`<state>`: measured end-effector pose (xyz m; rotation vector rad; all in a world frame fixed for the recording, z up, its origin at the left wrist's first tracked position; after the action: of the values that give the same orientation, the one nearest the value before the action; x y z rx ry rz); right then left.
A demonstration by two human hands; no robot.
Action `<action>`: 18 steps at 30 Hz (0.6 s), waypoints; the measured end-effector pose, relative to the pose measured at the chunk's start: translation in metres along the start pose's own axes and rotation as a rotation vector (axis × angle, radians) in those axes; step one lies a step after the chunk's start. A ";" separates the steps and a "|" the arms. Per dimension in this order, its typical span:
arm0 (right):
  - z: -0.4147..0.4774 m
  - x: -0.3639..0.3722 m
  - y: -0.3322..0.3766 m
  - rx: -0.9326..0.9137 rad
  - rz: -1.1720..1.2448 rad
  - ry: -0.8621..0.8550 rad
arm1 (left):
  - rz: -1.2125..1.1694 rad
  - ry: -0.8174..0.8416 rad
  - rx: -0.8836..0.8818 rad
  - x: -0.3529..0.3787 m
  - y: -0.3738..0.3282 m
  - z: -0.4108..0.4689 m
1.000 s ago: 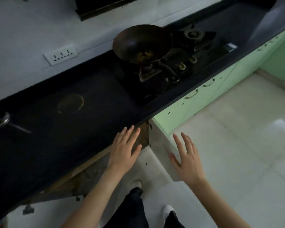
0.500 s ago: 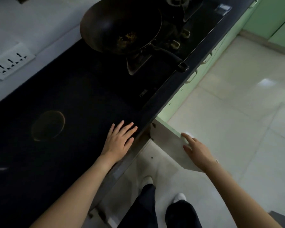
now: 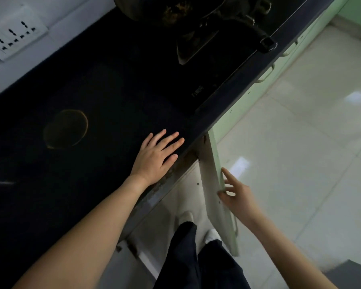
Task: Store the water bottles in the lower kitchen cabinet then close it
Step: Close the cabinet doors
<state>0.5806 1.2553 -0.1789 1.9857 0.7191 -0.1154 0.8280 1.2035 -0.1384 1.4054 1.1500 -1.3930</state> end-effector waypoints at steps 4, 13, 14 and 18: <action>-0.004 0.041 0.000 0.050 0.312 -0.001 | -0.005 -0.010 0.004 0.000 0.001 0.000; 0.005 0.097 0.010 0.042 0.600 -0.150 | -0.022 -0.021 0.022 -0.001 0.000 -0.001; 0.006 0.103 0.012 0.040 0.616 -0.174 | -0.025 -0.022 0.022 -0.002 0.000 -0.001; 0.009 0.120 0.021 0.029 0.705 -0.256 | -0.018 -0.024 0.031 -0.001 -0.002 -0.001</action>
<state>0.6918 1.2930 -0.2119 2.0904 -0.1649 0.0446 0.8266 1.2053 -0.1373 1.3996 1.1320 -1.4423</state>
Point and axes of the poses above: each hand's wrist, its own z-axis towards the middle knuckle, its own x-axis out of the palm, y = z × x, the point moved 9 cm from there along z, towards the middle knuckle, and after that the axes turned 9 degrees about z, right-handed, at the moved point
